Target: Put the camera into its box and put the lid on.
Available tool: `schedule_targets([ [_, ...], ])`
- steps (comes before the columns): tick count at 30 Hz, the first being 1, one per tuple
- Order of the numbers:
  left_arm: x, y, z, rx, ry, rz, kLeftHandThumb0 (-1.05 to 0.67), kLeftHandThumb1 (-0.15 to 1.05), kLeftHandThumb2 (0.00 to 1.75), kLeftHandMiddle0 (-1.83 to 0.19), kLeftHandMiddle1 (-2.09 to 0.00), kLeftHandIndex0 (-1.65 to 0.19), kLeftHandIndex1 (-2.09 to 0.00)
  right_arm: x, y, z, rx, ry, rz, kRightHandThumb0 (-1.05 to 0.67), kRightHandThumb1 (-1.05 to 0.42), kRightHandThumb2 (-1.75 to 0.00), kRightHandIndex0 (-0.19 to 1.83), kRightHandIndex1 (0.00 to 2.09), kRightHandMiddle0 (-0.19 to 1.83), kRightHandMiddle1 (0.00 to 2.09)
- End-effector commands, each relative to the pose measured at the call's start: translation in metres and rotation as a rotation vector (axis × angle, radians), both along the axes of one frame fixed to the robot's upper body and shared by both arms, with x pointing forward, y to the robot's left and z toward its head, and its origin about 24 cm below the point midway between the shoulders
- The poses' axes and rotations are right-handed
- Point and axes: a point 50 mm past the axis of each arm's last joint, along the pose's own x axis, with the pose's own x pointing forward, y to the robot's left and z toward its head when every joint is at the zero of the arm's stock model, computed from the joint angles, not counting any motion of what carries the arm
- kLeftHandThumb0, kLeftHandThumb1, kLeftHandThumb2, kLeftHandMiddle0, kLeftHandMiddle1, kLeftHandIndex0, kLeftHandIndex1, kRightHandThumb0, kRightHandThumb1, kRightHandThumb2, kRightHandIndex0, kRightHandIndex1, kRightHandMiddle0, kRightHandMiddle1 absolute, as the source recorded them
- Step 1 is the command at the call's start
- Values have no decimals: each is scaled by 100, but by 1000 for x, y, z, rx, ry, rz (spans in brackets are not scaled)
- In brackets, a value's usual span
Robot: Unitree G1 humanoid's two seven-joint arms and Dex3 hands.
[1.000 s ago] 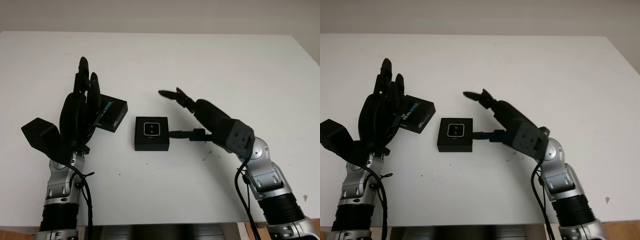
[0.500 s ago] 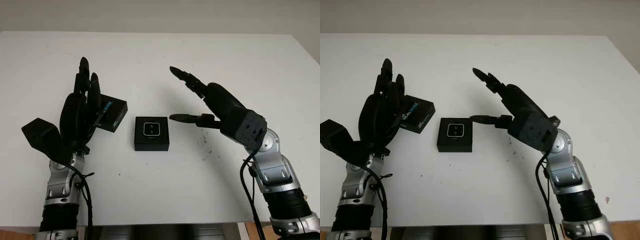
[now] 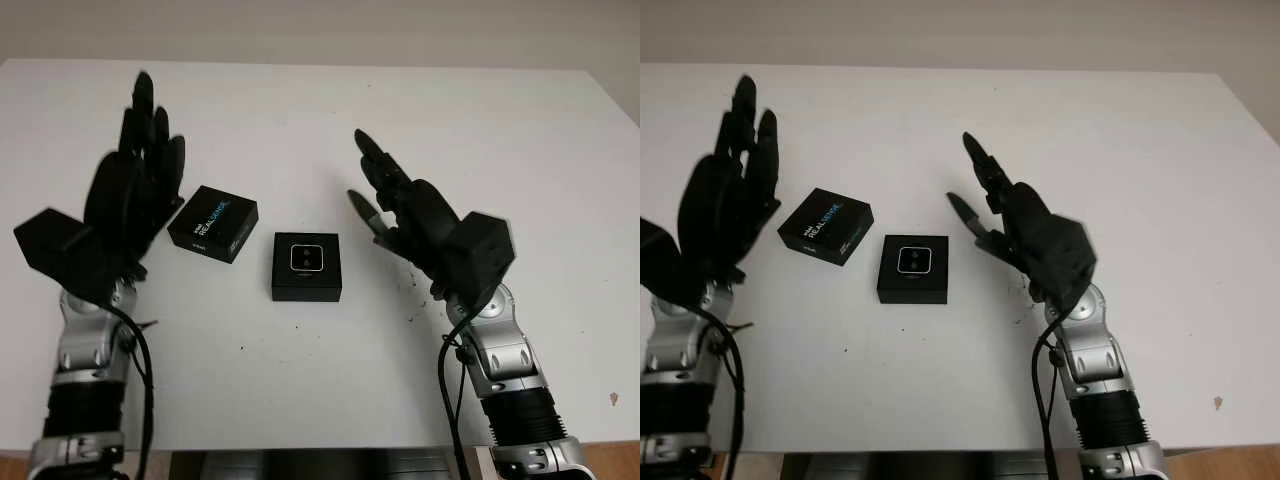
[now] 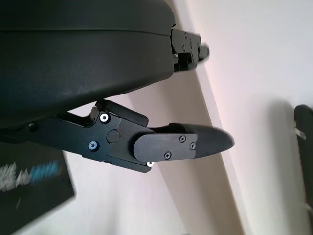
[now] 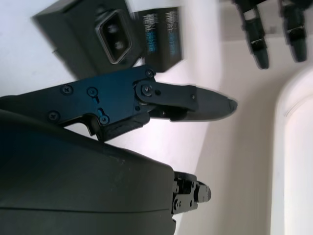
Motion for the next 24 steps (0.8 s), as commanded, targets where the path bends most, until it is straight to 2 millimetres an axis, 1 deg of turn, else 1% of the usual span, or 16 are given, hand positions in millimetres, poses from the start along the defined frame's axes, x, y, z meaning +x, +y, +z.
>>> schedule_targets([
  [1, 6, 10, 22, 104, -45, 28, -43, 105, 20, -43, -24, -30, -28, 3, -2, 6, 77, 10, -2, -65, -105, -56, -7, 4, -5, 4],
  [2, 9, 14, 29, 176, -42, 44, -42, 105, 17, -50, -26, -34, -31, 3, -4, 6, 96, 23, -11, -68, -105, -58, -7, 5, -5, 4],
  [3, 12, 17, 37, 256, -39, 59, -44, 104, 14, -54, -26, -36, -32, 4, -5, 5, 113, 34, -21, -70, -105, -60, -6, 5, -4, 4],
  [4, 13, 19, 41, 306, -36, 69, -47, 103, 9, -57, -26, -38, -33, 4, -5, 5, 122, 40, -28, -72, -105, -62, -6, 5, -3, 5],
  [5, 15, 20, 46, 395, -17, 79, -49, 101, 7, -57, -24, -37, -32, 4, -6, 5, 136, 47, -36, -72, -105, -63, -5, 6, -3, 5],
  [7, 17, 19, 55, 557, 28, 72, -55, 96, 4, -51, -21, -32, -29, 4, -8, 4, 160, 58, -47, -72, -105, -64, -6, 5, -3, 5],
  [8, 18, 19, 58, 610, 44, 65, -56, 93, 3, -45, -17, -26, -25, 4, -8, 4, 168, 63, -50, -72, -105, -65, -7, 5, -4, 5],
  [10, 19, 15, 61, 744, 69, 42, -59, 91, 3, -40, -14, -21, -21, 4, -9, 3, 174, 68, -61, -72, -105, -66, -7, 5, -4, 4],
  [11, 20, 12, 62, 807, 89, 18, -65, 90, 4, -30, -8, -15, -17, 3, -10, 2, 174, 69, -68, -71, -105, -66, -7, 5, -5, 4],
  [12, 22, 6, 61, 911, 118, -14, -70, 90, 4, -25, -6, -11, -14, 3, -11, 1, 174, 71, -75, -71, -105, -66, -7, 5, -5, 4],
  [13, 23, 0, 60, 1008, 135, -36, -74, 89, 4, -14, -3, -3, -9, 2, -13, 0, 174, 73, -77, -71, -105, -66, -7, 5, -5, 4],
  [14, 24, -6, 58, 1092, 142, -57, -75, 86, 3, -4, -2, 2, -6, 2, -14, -1, 173, 77, -79, -71, -105, -66, -7, 5, -6, 4],
  [15, 24, -11, 56, 1165, 143, -77, -74, 84, 3, 0, -2, 5, -5, 2, -16, -1, 173, 81, -81, -70, -105, -66, -8, 5, -6, 4],
  [21, 27, -32, 45, 1367, 181, -187, -75, 83, 5, 7, -3, 11, -3, 5, -24, -4, 177, 85, -83, -69, -105, -66, -8, 4, -6, 4],
  [24, 30, -37, 33, 1422, 189, -232, -75, 83, 5, 8, -4, 12, -4, 5, -27, -5, 178, 87, -86, -69, -105, -66, -8, 5, -6, 5],
])
